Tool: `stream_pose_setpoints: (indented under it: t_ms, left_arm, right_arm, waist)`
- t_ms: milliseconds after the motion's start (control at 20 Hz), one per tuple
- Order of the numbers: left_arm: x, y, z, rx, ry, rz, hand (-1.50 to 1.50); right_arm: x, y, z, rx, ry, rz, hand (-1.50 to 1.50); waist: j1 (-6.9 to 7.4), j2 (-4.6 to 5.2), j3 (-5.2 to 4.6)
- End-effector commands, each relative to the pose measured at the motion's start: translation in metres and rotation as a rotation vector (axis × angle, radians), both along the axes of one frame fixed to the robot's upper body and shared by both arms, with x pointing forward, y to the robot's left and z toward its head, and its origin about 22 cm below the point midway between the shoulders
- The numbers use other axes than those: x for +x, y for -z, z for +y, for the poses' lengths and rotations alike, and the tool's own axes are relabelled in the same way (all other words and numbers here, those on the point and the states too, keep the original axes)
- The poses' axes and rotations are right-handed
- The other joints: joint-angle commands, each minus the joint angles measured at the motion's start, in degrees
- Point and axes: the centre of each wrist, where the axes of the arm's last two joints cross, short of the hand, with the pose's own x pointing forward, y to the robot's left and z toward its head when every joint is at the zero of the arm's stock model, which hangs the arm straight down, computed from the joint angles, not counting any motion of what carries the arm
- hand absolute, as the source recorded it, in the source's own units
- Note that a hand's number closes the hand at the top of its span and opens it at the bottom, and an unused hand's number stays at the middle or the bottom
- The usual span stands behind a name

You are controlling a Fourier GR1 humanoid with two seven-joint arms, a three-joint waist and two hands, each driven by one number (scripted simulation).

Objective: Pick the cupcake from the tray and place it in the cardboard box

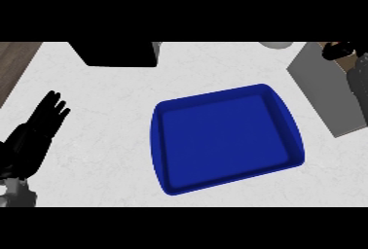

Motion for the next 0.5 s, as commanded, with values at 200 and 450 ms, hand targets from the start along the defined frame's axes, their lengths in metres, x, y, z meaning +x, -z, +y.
stream_pose_setpoints:
  t_ms: [200,450]
  left_arm:
    - [0.006,-0.008,-0.013,-0.007,0.01,0.005,0.0]
    - [-0.001,-0.004,0.009,-0.002,0.013,-0.007,0.0]
  right_arm:
    - [-0.014,0.066,-0.028,0.207,0.118,0.177,-1.5]
    - [-0.021,0.077,-0.038,0.245,0.008,0.16,-1.5]
  waist:
    - [0.5,0.34,0.07]
    - [0.27,0.15,0.05]
